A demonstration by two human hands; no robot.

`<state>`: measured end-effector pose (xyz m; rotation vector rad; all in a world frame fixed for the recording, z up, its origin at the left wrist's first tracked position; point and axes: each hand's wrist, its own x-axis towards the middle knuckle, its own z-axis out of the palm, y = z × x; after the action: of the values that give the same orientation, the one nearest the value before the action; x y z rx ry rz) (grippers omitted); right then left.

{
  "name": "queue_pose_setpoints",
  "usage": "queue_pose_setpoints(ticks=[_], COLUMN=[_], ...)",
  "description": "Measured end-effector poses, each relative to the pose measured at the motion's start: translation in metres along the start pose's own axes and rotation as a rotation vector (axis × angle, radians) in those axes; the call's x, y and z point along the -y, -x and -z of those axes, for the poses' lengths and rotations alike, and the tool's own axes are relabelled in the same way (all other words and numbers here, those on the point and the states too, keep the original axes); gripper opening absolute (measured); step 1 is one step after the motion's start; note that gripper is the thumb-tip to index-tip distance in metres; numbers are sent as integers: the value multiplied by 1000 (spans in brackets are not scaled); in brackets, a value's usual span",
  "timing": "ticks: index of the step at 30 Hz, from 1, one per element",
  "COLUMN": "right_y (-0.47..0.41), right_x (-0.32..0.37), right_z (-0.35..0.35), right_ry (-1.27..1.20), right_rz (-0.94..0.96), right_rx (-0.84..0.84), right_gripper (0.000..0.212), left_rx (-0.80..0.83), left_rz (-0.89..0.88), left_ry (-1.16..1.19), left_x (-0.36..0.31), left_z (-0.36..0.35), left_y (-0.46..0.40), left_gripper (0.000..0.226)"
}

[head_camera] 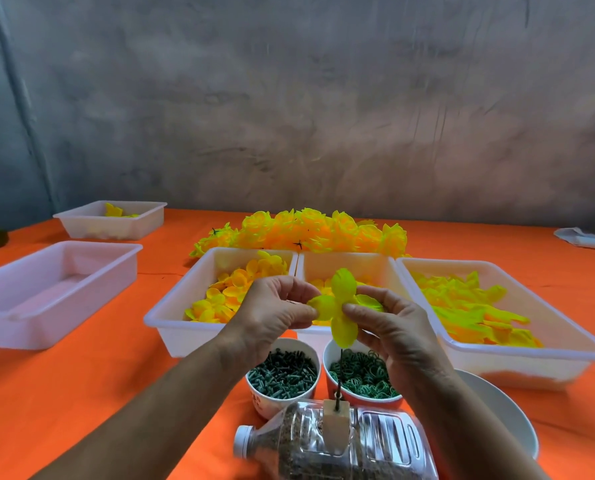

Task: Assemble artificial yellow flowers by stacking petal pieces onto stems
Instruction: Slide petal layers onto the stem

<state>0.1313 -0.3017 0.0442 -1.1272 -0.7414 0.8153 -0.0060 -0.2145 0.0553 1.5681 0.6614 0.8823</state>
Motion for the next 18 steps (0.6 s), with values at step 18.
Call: queue_pose_setpoints(ticks=[18], right_y=[25], right_x=[0], right_z=[10], right_ry=[115], right_rz=[262], right_rx=[155], right_gripper=[31], left_rx=[123], left_rz=[-251], left_ry=[-183], left_x=[-10], left_z=[-9], left_y=[21], left_gripper=[14])
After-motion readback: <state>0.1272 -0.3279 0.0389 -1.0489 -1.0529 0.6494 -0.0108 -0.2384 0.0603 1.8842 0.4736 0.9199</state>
